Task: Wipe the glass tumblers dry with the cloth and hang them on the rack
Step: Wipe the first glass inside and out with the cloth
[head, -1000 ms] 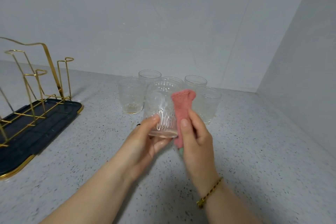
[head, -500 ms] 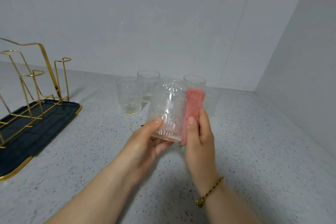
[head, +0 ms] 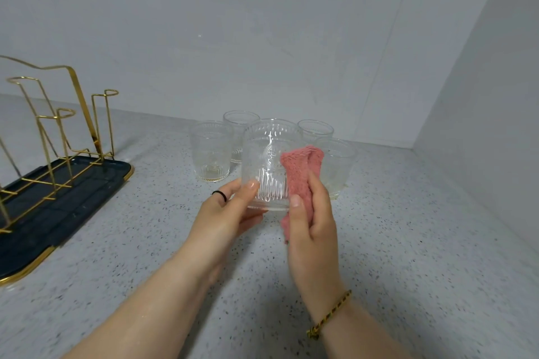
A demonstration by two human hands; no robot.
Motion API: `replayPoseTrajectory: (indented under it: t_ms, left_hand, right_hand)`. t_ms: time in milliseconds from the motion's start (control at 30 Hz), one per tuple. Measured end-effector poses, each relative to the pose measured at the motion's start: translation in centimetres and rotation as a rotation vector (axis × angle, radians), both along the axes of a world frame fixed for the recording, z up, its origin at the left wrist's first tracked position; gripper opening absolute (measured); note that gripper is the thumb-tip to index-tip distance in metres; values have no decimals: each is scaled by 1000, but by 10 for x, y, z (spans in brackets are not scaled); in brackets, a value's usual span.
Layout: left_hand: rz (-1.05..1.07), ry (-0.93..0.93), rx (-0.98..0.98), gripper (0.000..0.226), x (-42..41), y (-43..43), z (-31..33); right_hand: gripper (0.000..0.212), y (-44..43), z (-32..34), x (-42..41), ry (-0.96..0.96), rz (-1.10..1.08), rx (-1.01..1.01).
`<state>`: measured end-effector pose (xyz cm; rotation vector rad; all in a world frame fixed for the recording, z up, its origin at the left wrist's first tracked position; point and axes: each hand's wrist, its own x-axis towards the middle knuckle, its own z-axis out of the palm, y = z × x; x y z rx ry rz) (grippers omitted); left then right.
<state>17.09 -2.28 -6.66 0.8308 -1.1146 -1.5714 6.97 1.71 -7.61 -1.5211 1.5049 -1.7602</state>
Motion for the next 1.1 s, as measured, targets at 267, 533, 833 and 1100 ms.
replayPoseTrajectory:
  t_ms: [267, 533, 833, 1100]
  left_hand:
    - [-145, -3, 2, 63, -2, -3, -5]
    - [-314, 182, 91, 61, -6, 5, -3]
    - [-144, 89, 177, 11, -7, -1, -3]
    - [-306, 196, 162, 51, -8, 4, -4]
  right_hand:
    - [37, 4, 1, 3, 195, 16, -39]
    - [34, 2, 14, -15, -147, 44, -14]
    - [40, 1, -2, 6, 356, 5, -141]
    - [36, 2, 16, -17, -87, 19, -11]
